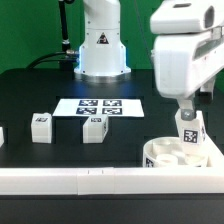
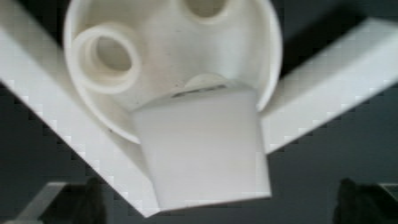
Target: Assemble stool
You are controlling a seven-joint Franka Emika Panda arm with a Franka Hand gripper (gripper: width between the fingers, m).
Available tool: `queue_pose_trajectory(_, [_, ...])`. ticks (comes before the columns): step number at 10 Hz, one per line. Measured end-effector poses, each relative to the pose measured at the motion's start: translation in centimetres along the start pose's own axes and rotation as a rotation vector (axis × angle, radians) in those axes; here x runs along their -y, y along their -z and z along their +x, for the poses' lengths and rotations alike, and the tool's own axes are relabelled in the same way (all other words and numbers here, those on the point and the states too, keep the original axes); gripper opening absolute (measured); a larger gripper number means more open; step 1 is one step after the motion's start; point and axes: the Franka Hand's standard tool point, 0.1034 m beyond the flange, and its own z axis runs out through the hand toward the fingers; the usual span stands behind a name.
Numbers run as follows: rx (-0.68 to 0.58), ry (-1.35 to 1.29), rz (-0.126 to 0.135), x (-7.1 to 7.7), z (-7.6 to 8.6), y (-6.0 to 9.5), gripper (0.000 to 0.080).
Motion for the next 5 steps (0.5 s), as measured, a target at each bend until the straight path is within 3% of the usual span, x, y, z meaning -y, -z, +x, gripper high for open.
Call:
queue_pose_trajectory(2, [0.017,0.139,0.007,-0.05,-0.73,-0.92,0.0649])
queue_pose_trajectory(5, [0.021,0.108,0.012,0.08,-0.84,-1.24,0.0649])
